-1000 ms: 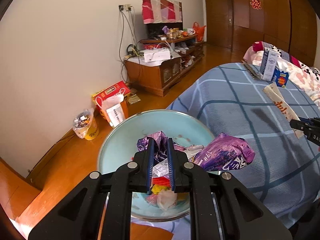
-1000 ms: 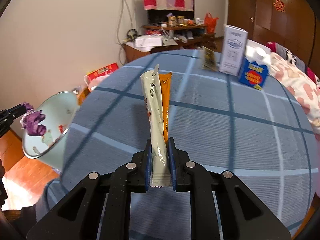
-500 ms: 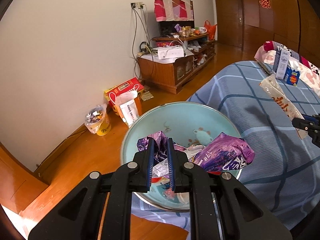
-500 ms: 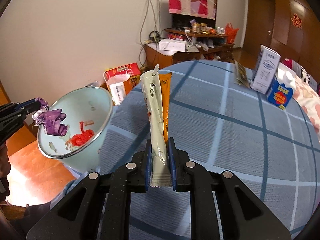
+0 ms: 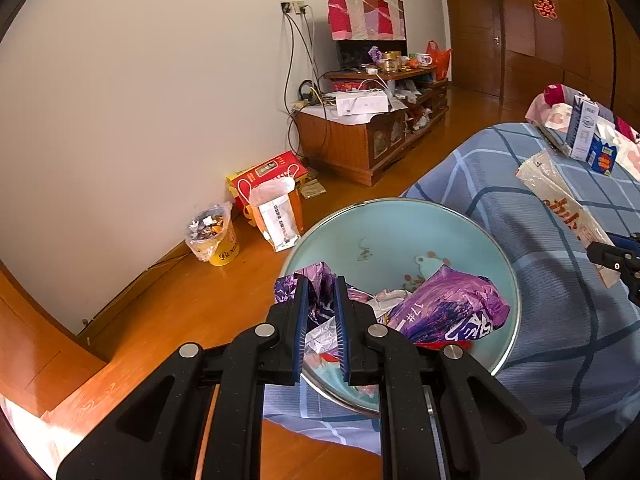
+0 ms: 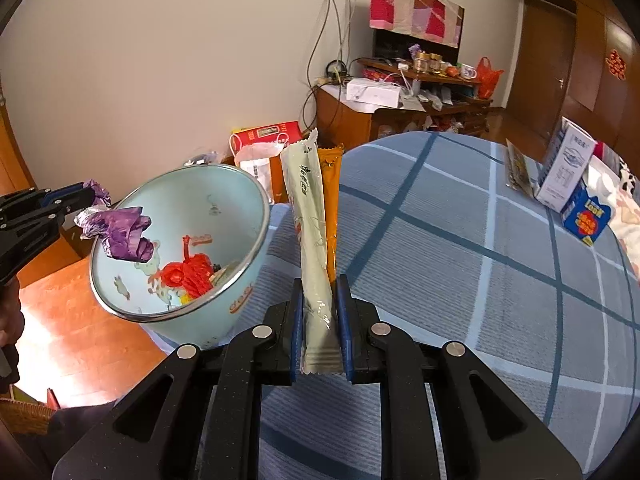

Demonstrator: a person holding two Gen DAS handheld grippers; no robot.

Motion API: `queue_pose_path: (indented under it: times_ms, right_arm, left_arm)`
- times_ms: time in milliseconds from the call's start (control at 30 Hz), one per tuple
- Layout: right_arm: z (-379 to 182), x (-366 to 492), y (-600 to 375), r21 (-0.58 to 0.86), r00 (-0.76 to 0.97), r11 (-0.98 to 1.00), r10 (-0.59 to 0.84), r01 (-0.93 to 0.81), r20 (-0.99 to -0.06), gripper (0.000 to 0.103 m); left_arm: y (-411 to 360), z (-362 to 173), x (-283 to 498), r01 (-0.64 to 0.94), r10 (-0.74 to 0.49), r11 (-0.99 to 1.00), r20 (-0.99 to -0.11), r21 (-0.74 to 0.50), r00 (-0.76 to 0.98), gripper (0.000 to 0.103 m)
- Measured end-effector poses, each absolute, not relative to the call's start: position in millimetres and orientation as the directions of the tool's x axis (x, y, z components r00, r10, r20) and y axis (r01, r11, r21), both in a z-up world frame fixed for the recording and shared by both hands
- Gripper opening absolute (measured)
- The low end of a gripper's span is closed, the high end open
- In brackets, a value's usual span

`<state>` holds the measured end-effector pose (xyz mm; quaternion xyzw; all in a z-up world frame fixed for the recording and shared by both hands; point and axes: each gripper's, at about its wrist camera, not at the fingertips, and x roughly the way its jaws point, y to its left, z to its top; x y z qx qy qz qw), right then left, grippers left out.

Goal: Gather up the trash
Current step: 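Carry the snack wrapper in the right tool over the bin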

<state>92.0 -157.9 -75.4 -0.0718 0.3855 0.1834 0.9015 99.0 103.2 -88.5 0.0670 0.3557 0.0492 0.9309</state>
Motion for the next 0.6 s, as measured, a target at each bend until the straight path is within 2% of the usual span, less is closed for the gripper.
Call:
queue_pose_path:
  times_ms: [600]
  right_arm:
    - [-71.2, 96.4, -127.0, -0.009, 0.625, 0.896, 0.302, -0.443, -0.720, 0.016]
  left_arm:
    - [109.4, -92.2, 105.3, -0.097, 0.188, 0.980, -0.658, 0.172, 0.729, 0.012]
